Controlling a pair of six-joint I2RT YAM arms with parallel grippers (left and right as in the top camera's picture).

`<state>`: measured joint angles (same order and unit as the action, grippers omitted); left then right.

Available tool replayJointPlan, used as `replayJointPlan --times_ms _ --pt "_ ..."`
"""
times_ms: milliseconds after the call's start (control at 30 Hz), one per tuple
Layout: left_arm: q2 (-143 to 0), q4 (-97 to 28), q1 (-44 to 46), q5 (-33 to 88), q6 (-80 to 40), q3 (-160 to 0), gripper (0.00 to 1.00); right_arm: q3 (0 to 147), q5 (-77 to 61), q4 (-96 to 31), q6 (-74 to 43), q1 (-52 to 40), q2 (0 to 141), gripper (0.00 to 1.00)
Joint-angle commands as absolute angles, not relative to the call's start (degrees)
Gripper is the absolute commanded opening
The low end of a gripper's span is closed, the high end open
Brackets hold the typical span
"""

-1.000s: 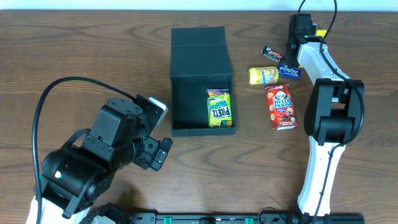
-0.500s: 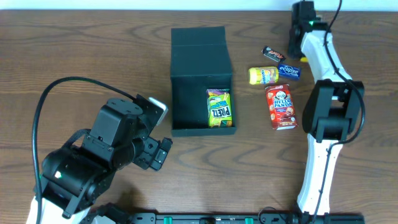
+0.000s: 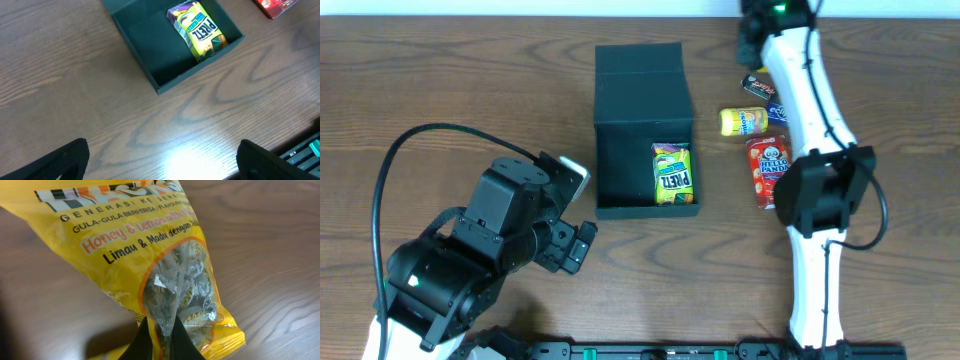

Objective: Pack container
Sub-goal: 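Carry the Hacks bag into the black box beside the Pretz and release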

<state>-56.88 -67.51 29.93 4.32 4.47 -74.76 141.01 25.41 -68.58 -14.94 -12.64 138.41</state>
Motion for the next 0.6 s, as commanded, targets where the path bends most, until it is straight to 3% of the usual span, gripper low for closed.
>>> replayJointPlan --times_ms 0,400,567 --pt "-56.9 -67.7 29.8 4.5 4.1 -75.5 0.95 142.9 23.9 -71.2 -19.5 -17.5 133.5 0.01" --pt "-56.9 -67.7 29.8 4.5 4.1 -75.5 0.95 142.9 15.9 -80.1 -31.9 -33.8 132.8 0.02" --pt "-56.9 -67.7 29.8 4.5 4.1 -75.5 0.95 142.9 16.1 -84.3 -42.9 -38.9 132.8 0.01"
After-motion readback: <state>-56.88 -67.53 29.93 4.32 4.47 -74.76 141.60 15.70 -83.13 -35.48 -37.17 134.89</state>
